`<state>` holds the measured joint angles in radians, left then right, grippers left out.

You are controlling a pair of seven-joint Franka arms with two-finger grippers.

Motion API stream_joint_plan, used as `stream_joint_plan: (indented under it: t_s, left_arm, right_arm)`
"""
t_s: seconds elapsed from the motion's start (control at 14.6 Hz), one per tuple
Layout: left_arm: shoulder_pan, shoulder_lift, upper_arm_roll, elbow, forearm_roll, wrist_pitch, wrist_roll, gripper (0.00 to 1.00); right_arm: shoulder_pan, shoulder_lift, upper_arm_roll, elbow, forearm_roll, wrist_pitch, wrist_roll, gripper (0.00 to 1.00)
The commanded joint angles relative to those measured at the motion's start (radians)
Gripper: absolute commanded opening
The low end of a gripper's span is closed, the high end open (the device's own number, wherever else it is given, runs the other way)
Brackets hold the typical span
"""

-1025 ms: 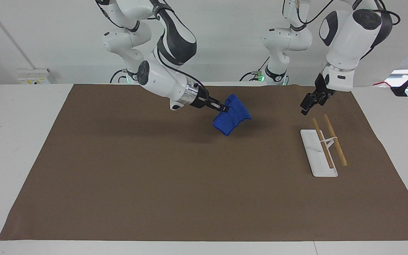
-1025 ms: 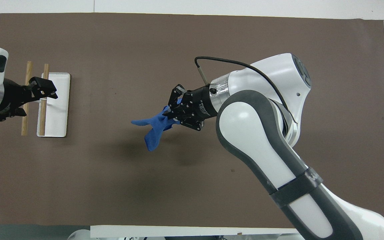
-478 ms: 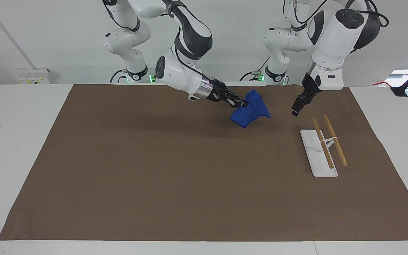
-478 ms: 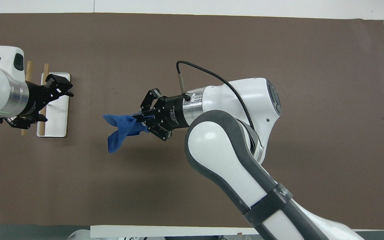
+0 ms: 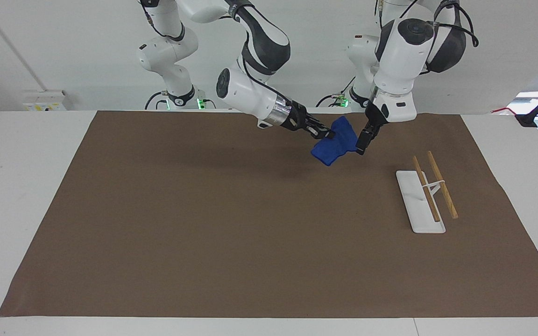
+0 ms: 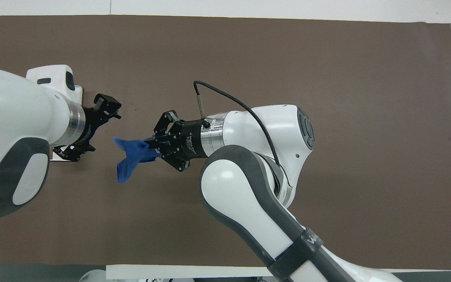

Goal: Right arm passes towel to left arm to hang
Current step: 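Grasp the towel with the left gripper beside the right gripper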

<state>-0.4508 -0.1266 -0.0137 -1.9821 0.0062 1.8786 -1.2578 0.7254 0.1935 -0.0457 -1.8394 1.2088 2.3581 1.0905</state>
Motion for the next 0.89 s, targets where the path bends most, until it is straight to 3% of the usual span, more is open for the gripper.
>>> stream_joint_plan:
  t_s: [0.0, 0.48, 0.61, 0.82]
  left_arm:
    - [-0.038, -0.027, 0.011, -0.070, 0.009, 0.019, -0.017, 1.00]
    - [-0.052, -0.044, 0.011, -0.103, 0.009, 0.037, -0.002, 1.00]
    - [-0.052, -0.042, 0.011, -0.104, 0.009, 0.057, 0.053, 0.95]
    - [-0.051, -0.044, 0.011, -0.110, 0.009, 0.057, 0.069, 0.48]
  right_arm:
    - [-0.001, -0.003, 0.000, -0.007, 0.025, 0.010, 0.002, 0.00]
    - [-0.001, -0.003, 0.000, -0.007, 0.025, 0.010, 0.002, 0.00]
    - [-0.001, -0.003, 0.000, -0.007, 0.025, 0.010, 0.002, 0.00]
    - [0.005, -0.003, 0.000, -0.007, 0.025, 0.010, 0.002, 0.00]
